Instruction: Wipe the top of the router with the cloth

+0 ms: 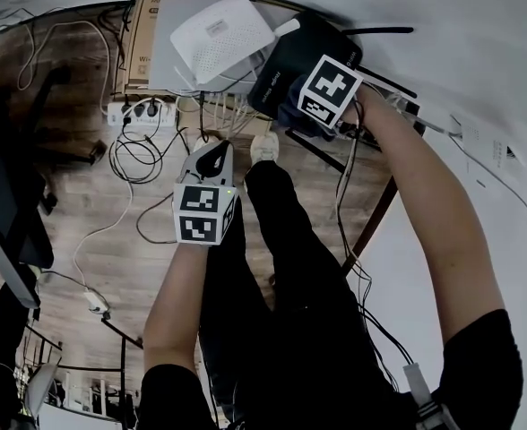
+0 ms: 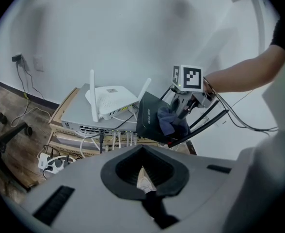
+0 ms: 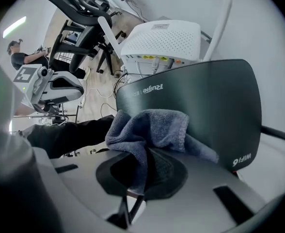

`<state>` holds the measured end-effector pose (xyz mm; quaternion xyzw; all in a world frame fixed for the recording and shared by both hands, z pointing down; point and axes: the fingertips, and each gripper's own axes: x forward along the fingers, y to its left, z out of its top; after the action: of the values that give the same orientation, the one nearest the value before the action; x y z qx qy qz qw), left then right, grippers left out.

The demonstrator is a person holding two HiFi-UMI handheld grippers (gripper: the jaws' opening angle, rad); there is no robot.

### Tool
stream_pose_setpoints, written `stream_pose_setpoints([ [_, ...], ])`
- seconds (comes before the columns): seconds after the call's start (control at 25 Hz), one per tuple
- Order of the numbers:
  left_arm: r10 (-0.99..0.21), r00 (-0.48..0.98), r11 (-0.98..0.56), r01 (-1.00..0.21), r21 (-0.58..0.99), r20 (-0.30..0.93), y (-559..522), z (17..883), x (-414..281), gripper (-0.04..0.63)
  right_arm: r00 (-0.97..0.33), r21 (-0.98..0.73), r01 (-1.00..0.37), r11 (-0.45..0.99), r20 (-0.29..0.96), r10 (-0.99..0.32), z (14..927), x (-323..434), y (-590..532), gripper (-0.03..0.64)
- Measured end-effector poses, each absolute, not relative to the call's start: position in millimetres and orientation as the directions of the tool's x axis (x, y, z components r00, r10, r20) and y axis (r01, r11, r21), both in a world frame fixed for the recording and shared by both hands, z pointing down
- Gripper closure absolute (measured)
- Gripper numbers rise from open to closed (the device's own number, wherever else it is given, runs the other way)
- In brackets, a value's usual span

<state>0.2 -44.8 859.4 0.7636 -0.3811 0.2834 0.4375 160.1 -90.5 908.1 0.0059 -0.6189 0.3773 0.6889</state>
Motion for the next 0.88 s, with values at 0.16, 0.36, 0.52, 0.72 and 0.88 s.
stream_pose_setpoints([
  [0.16,-0.315,0.562,-0.356,-0.817,0.453,0.765,-40,858,5,0.598,0.008,-0.402,-0.55,0.732,0.874,0.486,910,174,-104,0.601],
  [0.36,-0.312,0.559,-0.349,-0.819,0.455,0.768,-39,858,3,0.598,0.081,-0.333,-0.559,0.759,0.889,0.45,913,188,-118,0.601],
  [0.52,-0.319,0.557,-0.339,-0.823,0.457,0.767,-44,860,3,0.598,0.087,-0.319,-0.573,0.755,0.892,0.443,915,194,-130,0.601],
  [0.72,-0.315,0.557,-0.337,-0.822,0.459,0.768,-43,863,4,0.598,0.13,-0.25,-0.552,0.796,0.917,0.378,916,206,-150,0.601],
  [0.88,-0.312,0.556,-0.319,-0.825,0.466,0.771,-42,867,4,0.598,0.133,-0.272,-0.542,0.795,0.906,0.401,919,207,-154,0.601],
])
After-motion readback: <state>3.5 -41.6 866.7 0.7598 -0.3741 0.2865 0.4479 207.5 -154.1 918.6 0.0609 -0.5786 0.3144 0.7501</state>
